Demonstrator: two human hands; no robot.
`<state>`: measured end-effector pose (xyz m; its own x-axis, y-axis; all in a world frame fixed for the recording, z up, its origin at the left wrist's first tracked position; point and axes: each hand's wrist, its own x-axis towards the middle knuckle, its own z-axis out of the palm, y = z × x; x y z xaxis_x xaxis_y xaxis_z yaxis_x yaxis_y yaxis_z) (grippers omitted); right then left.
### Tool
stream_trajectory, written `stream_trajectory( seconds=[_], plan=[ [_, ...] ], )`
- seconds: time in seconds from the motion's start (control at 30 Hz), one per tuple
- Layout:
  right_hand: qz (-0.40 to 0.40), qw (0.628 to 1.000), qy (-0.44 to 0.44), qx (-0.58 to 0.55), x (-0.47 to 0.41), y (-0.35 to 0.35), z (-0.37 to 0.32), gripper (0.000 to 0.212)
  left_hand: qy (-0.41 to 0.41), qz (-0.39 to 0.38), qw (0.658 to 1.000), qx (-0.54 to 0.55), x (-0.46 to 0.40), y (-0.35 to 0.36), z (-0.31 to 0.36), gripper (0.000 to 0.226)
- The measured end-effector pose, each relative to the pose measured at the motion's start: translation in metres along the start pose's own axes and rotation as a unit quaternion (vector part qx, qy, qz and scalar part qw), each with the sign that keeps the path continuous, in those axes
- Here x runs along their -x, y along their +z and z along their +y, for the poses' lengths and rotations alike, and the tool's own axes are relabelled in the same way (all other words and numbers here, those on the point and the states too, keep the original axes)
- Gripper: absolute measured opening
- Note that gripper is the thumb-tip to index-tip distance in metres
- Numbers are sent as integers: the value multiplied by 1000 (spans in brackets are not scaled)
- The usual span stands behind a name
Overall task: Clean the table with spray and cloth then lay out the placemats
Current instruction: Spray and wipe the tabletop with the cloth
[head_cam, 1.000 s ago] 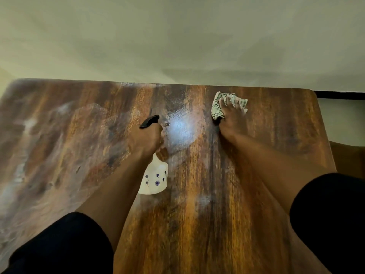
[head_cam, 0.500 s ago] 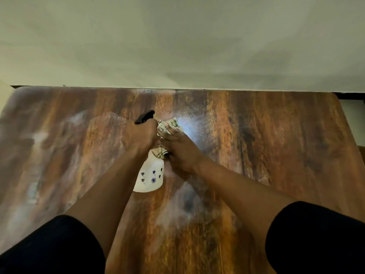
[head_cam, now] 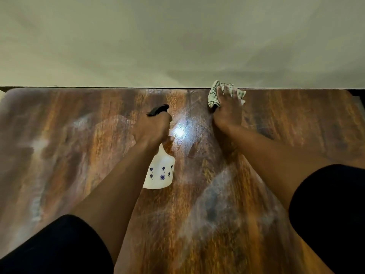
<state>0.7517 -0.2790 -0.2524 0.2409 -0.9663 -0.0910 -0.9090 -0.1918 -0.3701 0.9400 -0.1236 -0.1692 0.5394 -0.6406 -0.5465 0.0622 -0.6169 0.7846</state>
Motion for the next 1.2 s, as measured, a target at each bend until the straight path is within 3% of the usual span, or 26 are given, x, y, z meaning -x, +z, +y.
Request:
stream_trajectory(
  seconds=[0.13,0.37,0.47,0.63,0.73,1.0,1.2],
  plan=[
    [-8,1000,11,3,4,5,-22,71,1,12,1000,9,-5,-9,1,26],
    [-76,988,-128,46,1,39,-124,77,-5,36,998,43,-11,-43,-13,24],
    [-121,972,-194,54,-4,60,-165,79,-14,56,998,35,-10,-59,-13,13],
    [-135,962,-232,46,-6,58,-167,78,-13,71,997,31,-9,-71,-12,4],
    [-125,971,-203,26,1,36,-142,75,-7,59,998,36,-2,-70,-9,12],
    [-61,998,-13,1,-13,-5,0,76,-3,31,998,59,8,-66,-10,45],
    [-63,996,55,19,-15,-11,-23,75,3,18,998,54,20,-75,-20,49]
  ],
)
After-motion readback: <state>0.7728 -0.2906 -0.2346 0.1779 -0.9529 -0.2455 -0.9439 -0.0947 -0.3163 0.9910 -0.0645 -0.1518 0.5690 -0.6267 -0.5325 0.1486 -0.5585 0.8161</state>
